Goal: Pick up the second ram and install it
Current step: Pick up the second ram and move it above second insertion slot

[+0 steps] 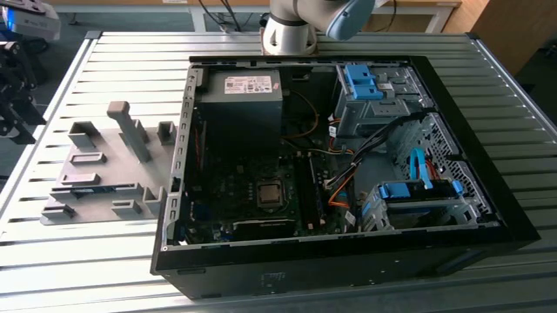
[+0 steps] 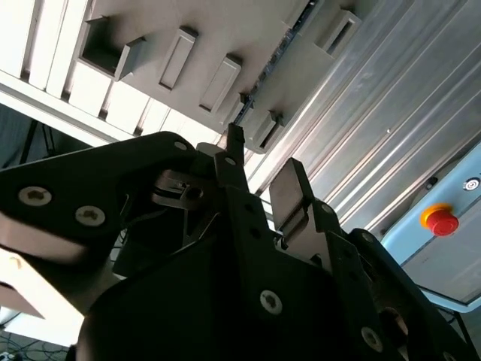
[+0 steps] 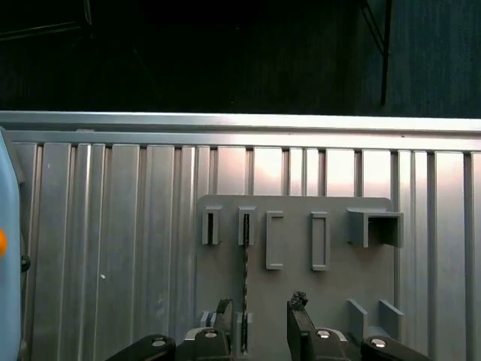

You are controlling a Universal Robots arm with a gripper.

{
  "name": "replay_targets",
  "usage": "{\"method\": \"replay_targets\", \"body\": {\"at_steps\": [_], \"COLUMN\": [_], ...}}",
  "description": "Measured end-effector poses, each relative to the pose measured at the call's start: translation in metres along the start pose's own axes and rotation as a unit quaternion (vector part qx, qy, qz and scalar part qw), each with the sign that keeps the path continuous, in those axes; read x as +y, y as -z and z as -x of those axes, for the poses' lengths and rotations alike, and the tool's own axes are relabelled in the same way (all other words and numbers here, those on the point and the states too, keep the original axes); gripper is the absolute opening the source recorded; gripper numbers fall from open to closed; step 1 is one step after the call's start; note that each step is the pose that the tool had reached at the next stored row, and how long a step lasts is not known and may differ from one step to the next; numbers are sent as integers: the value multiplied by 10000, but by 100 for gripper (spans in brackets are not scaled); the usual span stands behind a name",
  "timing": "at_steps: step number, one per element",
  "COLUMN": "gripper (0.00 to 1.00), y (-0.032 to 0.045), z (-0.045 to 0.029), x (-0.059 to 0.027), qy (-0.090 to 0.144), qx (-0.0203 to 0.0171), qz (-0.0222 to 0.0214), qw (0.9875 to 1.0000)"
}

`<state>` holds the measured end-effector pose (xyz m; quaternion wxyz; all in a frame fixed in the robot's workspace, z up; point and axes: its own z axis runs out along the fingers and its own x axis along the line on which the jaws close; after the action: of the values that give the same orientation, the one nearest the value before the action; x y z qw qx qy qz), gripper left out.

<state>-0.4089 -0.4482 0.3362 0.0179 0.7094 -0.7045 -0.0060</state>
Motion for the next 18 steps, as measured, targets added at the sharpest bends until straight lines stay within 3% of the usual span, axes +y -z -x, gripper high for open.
{"method": "replay_targets", "body": {"at_steps": [5,9,11,18], "gripper": [42,42,42,42], "y": [-45,-59,-65,-65], "z": [-2,-3,-3,-3], "x": [-1,17,22,22], "qy": [-56,-61,-61,-61], "qx": [-14,-109,-111,-113], "qz": [-54,-109,-134,-135], "qw": [10000,9999,9998,9998]}}
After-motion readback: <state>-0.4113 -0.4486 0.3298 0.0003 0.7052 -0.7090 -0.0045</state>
